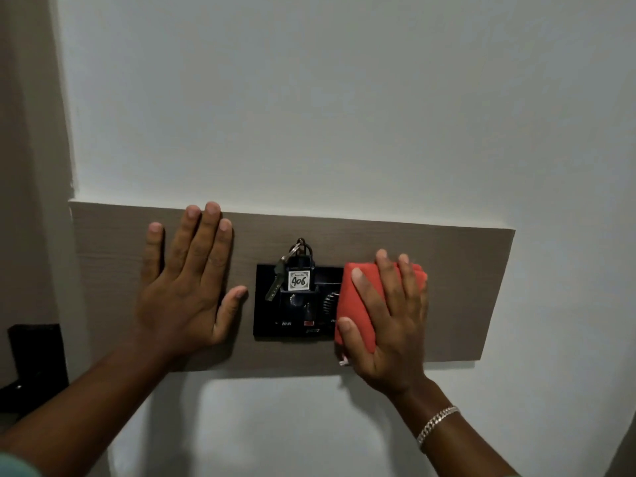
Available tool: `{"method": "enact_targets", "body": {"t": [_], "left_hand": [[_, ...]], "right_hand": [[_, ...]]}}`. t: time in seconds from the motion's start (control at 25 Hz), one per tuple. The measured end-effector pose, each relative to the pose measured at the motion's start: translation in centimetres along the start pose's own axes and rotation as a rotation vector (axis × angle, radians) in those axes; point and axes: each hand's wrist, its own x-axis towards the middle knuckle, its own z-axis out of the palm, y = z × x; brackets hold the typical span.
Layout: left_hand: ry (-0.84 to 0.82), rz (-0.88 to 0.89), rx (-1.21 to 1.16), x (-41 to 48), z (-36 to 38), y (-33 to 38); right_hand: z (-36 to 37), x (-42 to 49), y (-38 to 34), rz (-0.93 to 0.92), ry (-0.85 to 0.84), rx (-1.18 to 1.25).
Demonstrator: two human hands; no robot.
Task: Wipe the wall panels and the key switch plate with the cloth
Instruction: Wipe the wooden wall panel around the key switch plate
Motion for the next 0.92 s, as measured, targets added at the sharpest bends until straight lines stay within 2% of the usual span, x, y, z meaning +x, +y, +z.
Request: {"method": "enact_targets", "body": {"t": [0.08, 0.24, 0.32, 0.44, 0.52, 0.64, 0.72, 0.84, 0.92], "left_hand": [[0.006, 0.005, 0.019, 0.0, 0.0, 0.0], [0.024, 0.000, 0.020, 0.1, 0.0, 0.1], [0.029, -0.006, 0.022, 0.1, 0.0, 0.1], [0.034, 0.007, 0.031, 0.2, 0.0, 0.0], [0.033, 0.012, 0.032, 0.1, 0.1, -0.2], [0.041, 0.003, 0.040, 0.1, 0.4, 0.0], [0.042, 0.002, 0.040, 0.1, 0.4, 0.0], [0.025, 0.005, 0.035, -0.1, 0.1, -0.1], [0.025, 0.001, 0.026, -0.1, -0.1, 0.1]], "right_hand": [[0.9, 0.9, -2.1, 0.099, 0.018, 0.037], [-0.3, 0.5, 0.3, -0.197, -0.070, 0.010], [-1.1, 0.3, 1.3, -0.161, -0.065, 0.027], [-0.2, 1.9, -1.3, -0.094, -0.057, 0.050], [0.0, 2.6, -1.4, -0.208, -0.076, 0.050], [-1.6, 2.6, 2.6, -0.386, -0.096, -0.036], [-1.7, 2.1, 3.0, -0.297, -0.077, -0.043], [0.1, 2.6, -1.0, -0.088, -0.055, -0.021], [0.4, 2.8, -1.2, -0.174, -0.048, -0.025]]}}
